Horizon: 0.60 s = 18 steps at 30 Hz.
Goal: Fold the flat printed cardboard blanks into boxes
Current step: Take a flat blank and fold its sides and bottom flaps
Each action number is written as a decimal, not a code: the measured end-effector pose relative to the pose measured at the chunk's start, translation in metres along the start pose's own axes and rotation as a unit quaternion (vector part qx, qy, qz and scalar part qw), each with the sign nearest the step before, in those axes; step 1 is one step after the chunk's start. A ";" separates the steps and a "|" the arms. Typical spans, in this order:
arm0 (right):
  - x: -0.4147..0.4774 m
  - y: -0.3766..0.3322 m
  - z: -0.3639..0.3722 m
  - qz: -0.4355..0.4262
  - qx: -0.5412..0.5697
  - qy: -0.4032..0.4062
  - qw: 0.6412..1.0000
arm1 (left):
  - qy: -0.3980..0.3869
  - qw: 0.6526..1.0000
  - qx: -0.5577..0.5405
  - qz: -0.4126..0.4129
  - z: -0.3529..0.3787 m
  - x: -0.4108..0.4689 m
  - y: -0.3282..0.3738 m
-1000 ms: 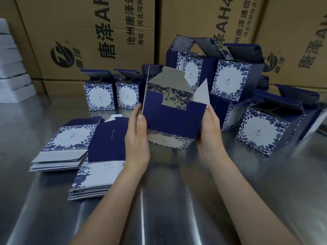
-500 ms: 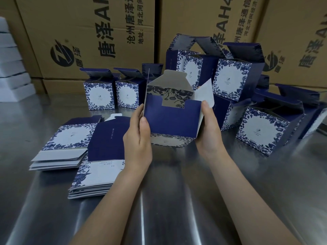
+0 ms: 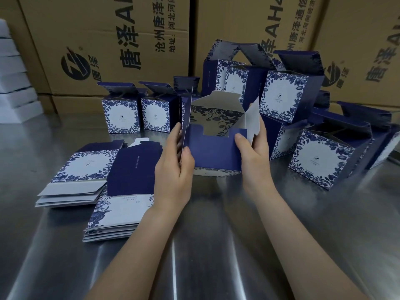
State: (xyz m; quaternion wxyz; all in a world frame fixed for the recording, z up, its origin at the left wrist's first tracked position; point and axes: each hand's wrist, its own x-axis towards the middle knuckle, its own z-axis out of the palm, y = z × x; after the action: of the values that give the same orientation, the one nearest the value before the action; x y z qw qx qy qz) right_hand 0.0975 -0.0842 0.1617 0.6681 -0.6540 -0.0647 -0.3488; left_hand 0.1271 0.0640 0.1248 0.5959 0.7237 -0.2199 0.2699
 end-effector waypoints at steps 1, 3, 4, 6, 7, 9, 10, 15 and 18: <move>0.000 -0.001 0.000 0.000 -0.001 0.003 1.000 | -0.002 1.000 0.002 0.006 0.000 0.000 0.001; -0.001 -0.003 0.002 -0.003 -0.016 0.012 1.000 | -0.007 1.000 0.011 0.021 -0.001 0.000 0.004; -0.002 -0.004 0.002 -0.005 -0.026 0.016 1.000 | -0.011 0.999 0.018 0.028 -0.001 0.000 0.005; -0.002 -0.004 0.003 -0.010 -0.037 0.014 0.999 | -0.019 0.998 0.039 0.040 -0.001 0.000 0.005; -0.002 -0.003 0.003 -0.012 -0.038 0.006 0.999 | -0.024 0.998 0.048 0.045 -0.001 0.000 0.005; 0.000 -0.002 0.001 -0.028 -0.054 -0.010 0.998 | -0.035 0.996 0.059 0.056 -0.001 0.001 0.003; 0.000 -0.001 -0.001 -0.044 -0.064 -0.013 0.997 | -0.040 0.995 0.065 0.058 0.000 0.002 0.002; 0.001 -0.001 -0.004 -0.140 -0.088 -0.018 0.986 | -0.057 0.994 0.079 0.056 -0.001 0.002 -0.002; 0.001 -0.001 -0.006 -0.177 -0.120 -0.037 0.976 | -0.061 0.992 0.077 0.077 -0.001 0.001 -0.002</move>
State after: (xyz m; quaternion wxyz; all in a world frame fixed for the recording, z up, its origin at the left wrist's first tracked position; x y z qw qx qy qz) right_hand 0.0954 -0.0895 0.1623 0.5101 -0.7200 -0.1618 -0.4419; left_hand 0.1292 0.0653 0.1245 0.5015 0.7633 -0.2893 0.2867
